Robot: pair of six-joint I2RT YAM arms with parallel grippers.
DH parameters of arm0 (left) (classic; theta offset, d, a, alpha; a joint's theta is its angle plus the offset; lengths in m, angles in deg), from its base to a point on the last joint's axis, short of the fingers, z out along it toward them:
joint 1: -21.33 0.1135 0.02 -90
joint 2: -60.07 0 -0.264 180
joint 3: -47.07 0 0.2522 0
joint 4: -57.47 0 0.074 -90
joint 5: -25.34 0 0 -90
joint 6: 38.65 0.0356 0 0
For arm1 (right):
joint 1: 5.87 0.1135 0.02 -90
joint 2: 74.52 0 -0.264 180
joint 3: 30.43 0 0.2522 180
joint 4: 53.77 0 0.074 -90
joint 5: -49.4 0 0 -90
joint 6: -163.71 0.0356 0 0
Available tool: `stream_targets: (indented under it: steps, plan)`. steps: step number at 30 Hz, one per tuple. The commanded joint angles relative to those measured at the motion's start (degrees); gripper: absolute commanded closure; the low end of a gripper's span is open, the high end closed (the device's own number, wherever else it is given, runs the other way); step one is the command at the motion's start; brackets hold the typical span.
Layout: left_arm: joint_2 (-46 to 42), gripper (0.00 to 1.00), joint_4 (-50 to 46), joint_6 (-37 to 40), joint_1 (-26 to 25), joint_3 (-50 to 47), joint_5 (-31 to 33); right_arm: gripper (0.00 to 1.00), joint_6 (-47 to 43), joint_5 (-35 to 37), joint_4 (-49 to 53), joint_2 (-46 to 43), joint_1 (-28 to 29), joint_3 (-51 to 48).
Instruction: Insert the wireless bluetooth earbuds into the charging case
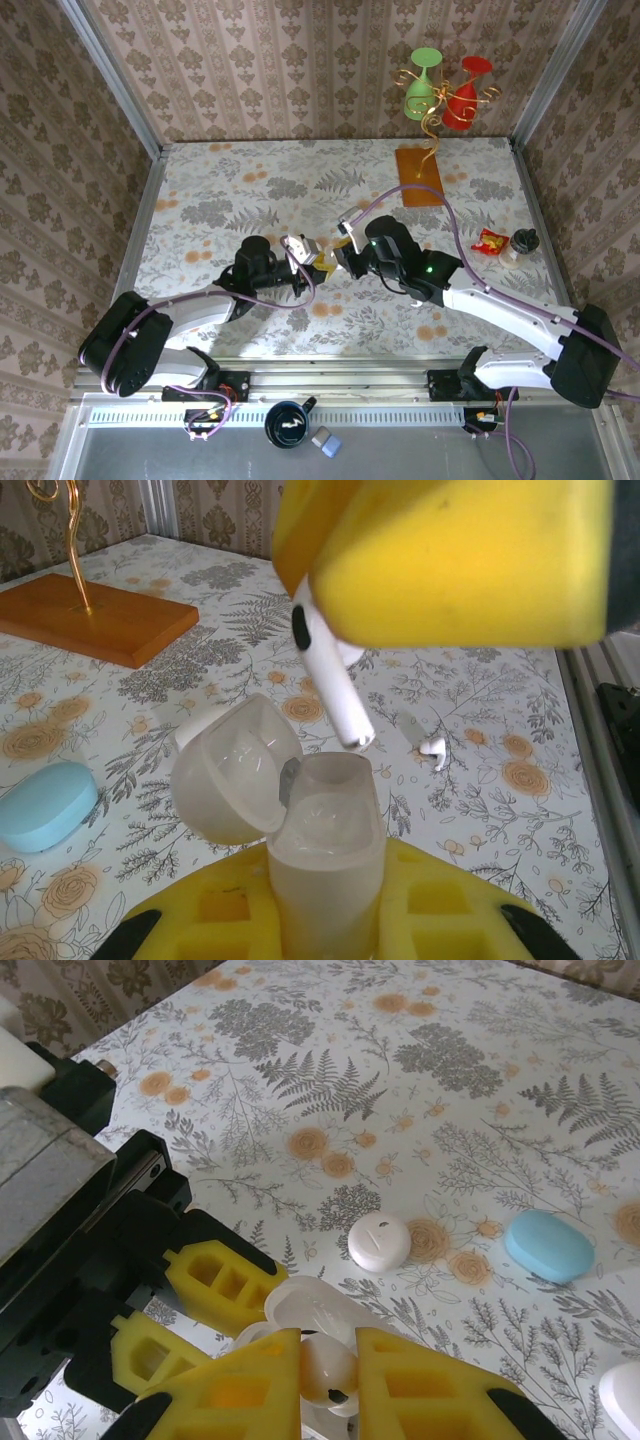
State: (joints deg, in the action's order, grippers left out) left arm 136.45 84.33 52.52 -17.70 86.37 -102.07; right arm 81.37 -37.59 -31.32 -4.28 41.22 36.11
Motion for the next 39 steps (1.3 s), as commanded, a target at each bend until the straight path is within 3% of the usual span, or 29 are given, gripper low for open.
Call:
stream_targets:
  steps: [1, 17, 22, 26, 33, 39]
  plan:
    - [-1.14, 1.00, 2.47, -1.43, -0.49, 1.09, 0.21, 0.82, 0.32, -0.86, -2.62, 1.27, 0.60, 1.26]
    - [1.13, 1.00, 9.17, -5.28, -0.46, 0.21, 2.06, 0.82, 0.76, -1.72, -3.86, 3.04, 0.76, -1.52]
    - [1.38, 1.00, 9.25, -5.30, -0.38, 0.21, 2.86, 0.80, 0.51, -5.66, -3.73, 3.03, 0.76, -1.50]
    - [1.62, 1.00, 9.57, -5.12, -0.35, 0.15, 2.77, 0.73, 1.00, -6.58, -3.25, 2.51, 0.72, -1.17]
    - [1.67, 1.00, 10.28, -4.17, 0.35, -0.91, 2.68, 0.47, 3.32, -6.16, -4.48, -4.39, -2.31, -3.78]
    - [2.16, 1.00, 12.47, -0.82, 0.86, -2.41, 2.95, 0.42, 12.23, -7.96, -6.06, -11.74, -11.17, -10.79]
